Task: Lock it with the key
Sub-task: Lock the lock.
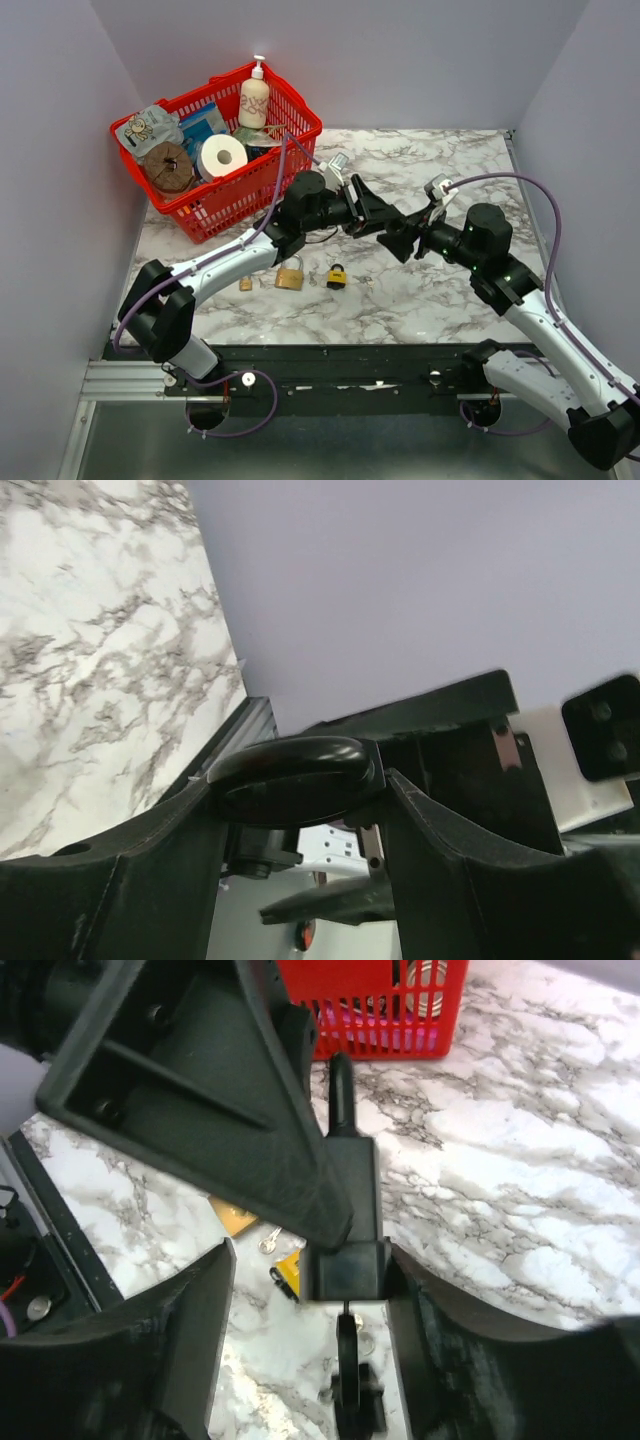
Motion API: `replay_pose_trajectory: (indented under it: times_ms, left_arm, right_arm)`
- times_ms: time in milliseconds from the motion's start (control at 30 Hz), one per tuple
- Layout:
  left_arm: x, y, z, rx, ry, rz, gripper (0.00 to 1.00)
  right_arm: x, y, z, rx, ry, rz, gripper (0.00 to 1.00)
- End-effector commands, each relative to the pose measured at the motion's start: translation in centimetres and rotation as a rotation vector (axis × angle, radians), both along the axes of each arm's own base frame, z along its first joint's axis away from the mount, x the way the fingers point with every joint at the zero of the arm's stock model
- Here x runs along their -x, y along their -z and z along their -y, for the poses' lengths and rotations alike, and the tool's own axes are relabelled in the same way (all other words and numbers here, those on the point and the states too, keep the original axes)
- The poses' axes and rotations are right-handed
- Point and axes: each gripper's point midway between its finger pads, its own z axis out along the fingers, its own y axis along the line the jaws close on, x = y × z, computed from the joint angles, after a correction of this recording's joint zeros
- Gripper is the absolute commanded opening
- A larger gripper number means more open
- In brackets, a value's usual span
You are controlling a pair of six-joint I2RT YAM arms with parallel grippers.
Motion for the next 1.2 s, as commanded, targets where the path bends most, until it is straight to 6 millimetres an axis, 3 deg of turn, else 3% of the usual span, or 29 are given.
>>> replay_pose_trajectory:
  times_ms: [0, 133, 267, 433, 567, 933, 1067, 1167]
  left_arm:
    - [-0.9, -1.7, -1.4, 0.028, -0.043, 0.057, 0.0]
    - [-0.7, -1.6, -1.7, 0.029, -0.037, 0.058, 0.0]
    - [-0.2, -1.8, -2.1, 0.034, -0.013, 0.074, 0.0]
    - [0.7, -1.9, -2.5, 0.033, 0.019, 0.086, 0.0]
    - [1.0, -2.0, -2.7, 0.042, 0.025, 0.102, 0.0]
    - [1.2, -2.2, -2.6, 0.049, 0.035, 0.102, 0.0]
    - [1.2, -2.1, -2.5, 0.047, 0.035, 0.098, 0.0]
    - [1.0, -2.0, -2.5, 0.044, 0.034, 0.091, 0.0]
  right_arm:
    - [2.1, 1.0, 0.3, 0.058, -0.058, -0.029, 0.82]
    - [2.8, 1.7, 1.1, 0.1, -0.053, -0.042, 0.83]
    - [2.5, 2.3, 2.2, 0.159, -0.033, -0.013, 0.7]
    - [1.9, 1.2, 2.5, 0.18, -0.026, 0.035, 0.53]
    - [1.7, 0.9, 2.3, 0.195, -0.045, 0.055, 0.47]
    - [0.9, 0.7, 1.0, 0.192, -0.103, 0.064, 0.43]
    - [1.5, 0.8, 0.1, 0.169, -0.168, 0.071, 0.34]
    - [1.9, 1.0, -0.2, 0.165, -0.197, 0.06, 0.2]
